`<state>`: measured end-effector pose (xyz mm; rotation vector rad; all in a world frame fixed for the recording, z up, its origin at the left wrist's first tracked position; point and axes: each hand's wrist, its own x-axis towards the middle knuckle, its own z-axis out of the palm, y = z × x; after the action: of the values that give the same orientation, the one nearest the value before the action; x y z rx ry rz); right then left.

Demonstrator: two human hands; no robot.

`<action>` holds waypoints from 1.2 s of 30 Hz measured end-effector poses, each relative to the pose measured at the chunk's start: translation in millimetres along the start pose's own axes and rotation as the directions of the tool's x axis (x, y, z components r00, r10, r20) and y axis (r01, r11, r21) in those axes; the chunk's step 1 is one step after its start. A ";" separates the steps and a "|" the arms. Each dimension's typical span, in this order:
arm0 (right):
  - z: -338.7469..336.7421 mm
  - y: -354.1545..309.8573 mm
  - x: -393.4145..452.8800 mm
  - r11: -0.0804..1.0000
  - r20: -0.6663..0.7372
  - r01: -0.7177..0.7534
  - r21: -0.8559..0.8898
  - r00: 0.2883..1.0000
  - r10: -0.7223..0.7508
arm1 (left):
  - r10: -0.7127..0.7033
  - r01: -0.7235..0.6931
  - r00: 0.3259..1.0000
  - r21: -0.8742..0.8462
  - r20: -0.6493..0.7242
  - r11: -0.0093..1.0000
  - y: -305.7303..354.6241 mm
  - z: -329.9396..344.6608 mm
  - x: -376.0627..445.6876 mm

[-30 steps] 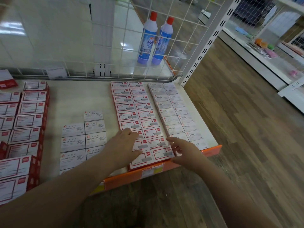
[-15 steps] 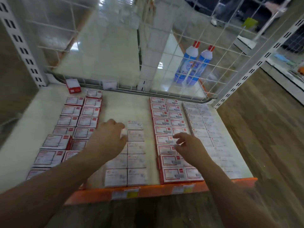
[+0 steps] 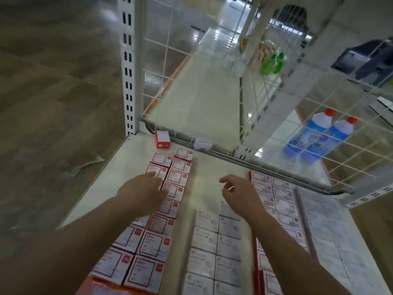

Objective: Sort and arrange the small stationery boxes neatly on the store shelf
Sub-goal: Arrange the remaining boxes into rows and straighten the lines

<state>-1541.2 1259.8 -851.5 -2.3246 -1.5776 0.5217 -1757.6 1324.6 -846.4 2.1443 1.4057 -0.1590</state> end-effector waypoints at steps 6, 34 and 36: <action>13.0 -14.0 48.0 1.000 -0.012 -0.002 0.022 1.000 0.002 | -0.069 0.069 0.998 -0.084 0.010 0.994 -9.6 -5.6 19.2; 42.3 -30.7 132.1 0.993 -0.136 0.025 -0.113 0.990 -0.041 | -0.104 0.062 0.993 -0.503 -0.056 0.862 -12.5 -6.5 2.9; 44.0 -28.8 131.5 0.989 -0.155 0.039 -0.141 0.986 -0.061 | -0.118 0.065 0.990 -0.485 -0.078 0.872 -13.7 -6.5 1.9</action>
<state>-1540.3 1394.1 -896.5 -2.3516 -1.6381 0.2145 -1770.0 1333.4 -847.0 1.6919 1.4268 0.2531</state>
